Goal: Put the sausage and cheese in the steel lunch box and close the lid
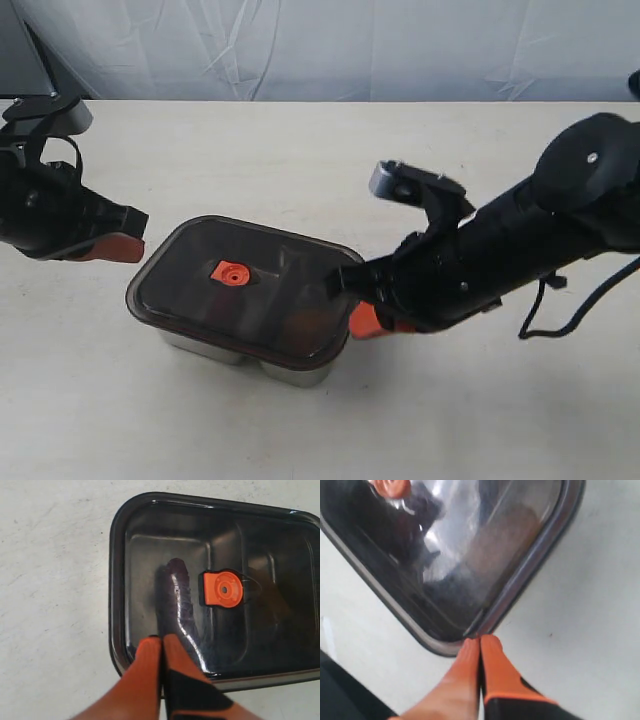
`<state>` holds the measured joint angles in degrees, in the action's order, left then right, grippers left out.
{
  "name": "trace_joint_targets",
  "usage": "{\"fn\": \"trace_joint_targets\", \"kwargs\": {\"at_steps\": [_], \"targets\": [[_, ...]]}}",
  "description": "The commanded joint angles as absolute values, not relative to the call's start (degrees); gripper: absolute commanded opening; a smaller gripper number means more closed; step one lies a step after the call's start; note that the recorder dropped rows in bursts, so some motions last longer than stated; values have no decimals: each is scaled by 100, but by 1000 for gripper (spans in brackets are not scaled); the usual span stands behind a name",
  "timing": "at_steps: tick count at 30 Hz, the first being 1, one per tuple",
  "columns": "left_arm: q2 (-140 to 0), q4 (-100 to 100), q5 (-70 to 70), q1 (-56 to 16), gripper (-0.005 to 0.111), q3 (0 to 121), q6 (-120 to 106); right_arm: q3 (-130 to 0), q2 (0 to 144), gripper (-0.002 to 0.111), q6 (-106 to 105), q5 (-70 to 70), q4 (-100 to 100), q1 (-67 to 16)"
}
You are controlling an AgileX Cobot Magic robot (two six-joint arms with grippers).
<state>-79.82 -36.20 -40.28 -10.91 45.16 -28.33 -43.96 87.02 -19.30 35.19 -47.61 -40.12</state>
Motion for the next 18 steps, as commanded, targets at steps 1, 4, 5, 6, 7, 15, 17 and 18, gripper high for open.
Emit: {"fn": "trace_joint_targets", "kwargs": {"at_steps": [1, 4, 5, 6, 7, 15, 17, 18], "targets": [[-7929, -4092, -4337, -1101, 0, 4540, -3520, -4769, 8445, 0, -1649, 2981, -4398, -3997], [-7929, -4269, -4462, -1142, 0, 4540, -3770, -5078, 8595, 0, -1649, 2906, -4406, -3997], [-7929, -4232, -4462, -1174, 0, 4540, -3770, -5165, 8692, 0, -1649, 2906, -4406, -3997], [-7952, -4221, -4462, -1196, 0, 4540, -3770, -5243, 8805, 0, -1649, 2906, -4421, -4008], [-7983, -4222, -4462, -1229, 0, 4540, -3770, -5304, 8908, 0, -1649, 2936, -4436, -4008], [-8549, -4111, -4439, -1397, 0, 4540, -3751, -5649, 9826, 0, -1649, 2997, -4553, -4008], [-8700, -4122, -4439, -1397, 0, 4540, -3751, -5661, 9981, 0, -1649, 2997, -4549, -4008], [-8782, -4122, -4439, -1397, 0, 4540, -3751, -5661, 10060, 0, -1649, 2997, -4549, -4008]]}}
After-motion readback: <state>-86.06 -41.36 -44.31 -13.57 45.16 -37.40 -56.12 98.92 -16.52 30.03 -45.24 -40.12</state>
